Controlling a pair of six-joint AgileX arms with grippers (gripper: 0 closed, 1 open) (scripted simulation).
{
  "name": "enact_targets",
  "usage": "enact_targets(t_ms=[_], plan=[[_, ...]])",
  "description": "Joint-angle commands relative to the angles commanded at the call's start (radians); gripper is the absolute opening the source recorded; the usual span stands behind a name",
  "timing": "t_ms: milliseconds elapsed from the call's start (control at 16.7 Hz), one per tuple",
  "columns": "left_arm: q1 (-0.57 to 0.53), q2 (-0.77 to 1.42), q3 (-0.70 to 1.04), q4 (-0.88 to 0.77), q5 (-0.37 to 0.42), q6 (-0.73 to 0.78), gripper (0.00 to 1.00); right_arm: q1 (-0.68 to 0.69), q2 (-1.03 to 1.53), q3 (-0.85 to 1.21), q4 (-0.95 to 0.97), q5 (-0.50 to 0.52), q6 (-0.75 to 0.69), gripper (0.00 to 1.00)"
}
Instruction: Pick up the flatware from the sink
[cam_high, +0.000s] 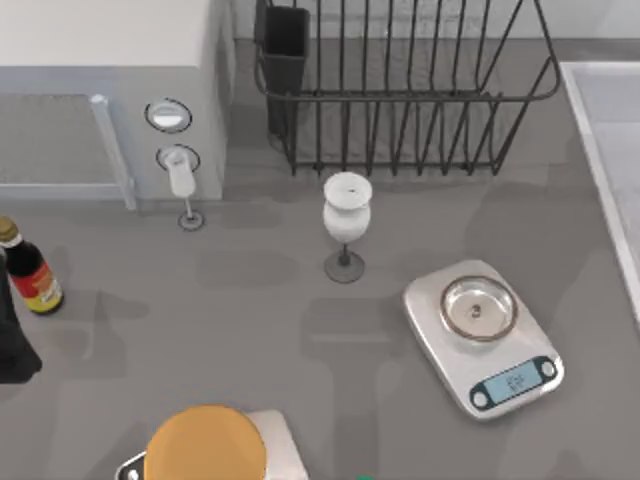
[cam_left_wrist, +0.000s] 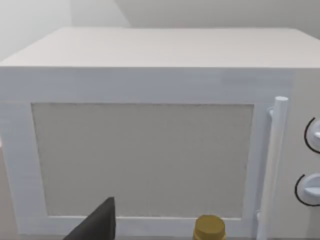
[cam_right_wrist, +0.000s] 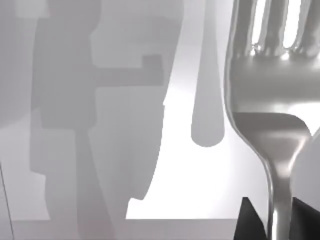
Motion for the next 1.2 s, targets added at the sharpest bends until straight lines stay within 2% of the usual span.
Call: enact_targets(t_ms=[300,480,960,1200], plan=[[0.000,0.000,0.000,0.000,0.000,0.000,1.00,0.004,-0.002,0.001,-0.002,0.000,0.004,0.00],[0.000,0.000,0.000,0.000,0.000,0.000,1.00,0.071,-0.040,-0.024,-0.022,0.001,0.072,0.00],[0.000,0.000,0.000,0.000,0.000,0.000,1.00,0.528,-0.281,-0.185,-0.131,0.008,0.514,0.00],[0.000,0.000,0.000,0.000,0.000,0.000,1.00,0.653,-0.364,-0.241,-0.164,0.010,0.638,0.00]])
